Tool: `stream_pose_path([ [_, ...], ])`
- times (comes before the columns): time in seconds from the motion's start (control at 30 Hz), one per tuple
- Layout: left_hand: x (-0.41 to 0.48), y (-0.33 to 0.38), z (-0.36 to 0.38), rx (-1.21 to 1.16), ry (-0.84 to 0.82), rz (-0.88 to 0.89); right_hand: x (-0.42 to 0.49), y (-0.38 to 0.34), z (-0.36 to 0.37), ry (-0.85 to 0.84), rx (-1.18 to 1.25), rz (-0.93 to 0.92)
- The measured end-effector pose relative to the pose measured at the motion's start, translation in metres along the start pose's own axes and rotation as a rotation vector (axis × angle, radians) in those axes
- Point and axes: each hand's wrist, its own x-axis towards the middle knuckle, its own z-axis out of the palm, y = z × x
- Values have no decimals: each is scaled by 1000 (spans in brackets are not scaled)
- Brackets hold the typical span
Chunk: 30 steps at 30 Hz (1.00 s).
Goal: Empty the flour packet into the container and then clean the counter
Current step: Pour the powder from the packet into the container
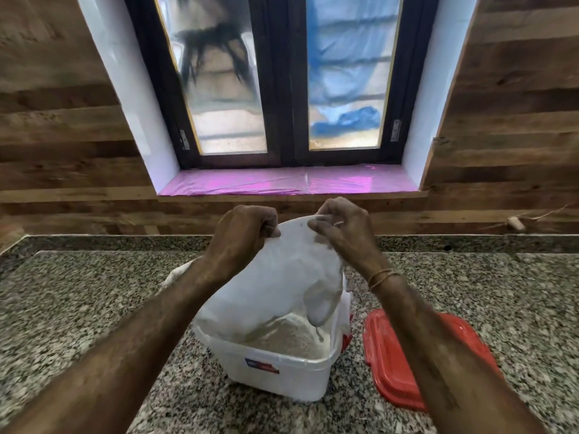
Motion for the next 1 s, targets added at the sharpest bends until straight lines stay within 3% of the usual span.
stream_pose_path([
  [0.1,-2,1,-4,-46,21,-5,11,0,-8,-32,-95,3],
  [0.27,-17,-26,-11,-26,-92,-105,2,12,-2,-49,294,174],
  [0.47,-10,-14,-20,53,-40,-48,-9,17,-9,-184,426,330],
  [0.67,2,-15,-19,66,-141,-36,-26,34,1,-69,506,469],
  [0.73,0,-25,-20,63,-168,-52,-27,31,3,-17,338,400],
  [0.87,0,-18,-22,75,-171,-5,-15,-4,14,68,-467,-84],
  [0.93,4,-6,-21,62,-153,62,-5,-25,27,-63,-585,-188],
  [1.0,9,-1,-26,58,-141,80,1,-31,34,-107,-519,-149],
])
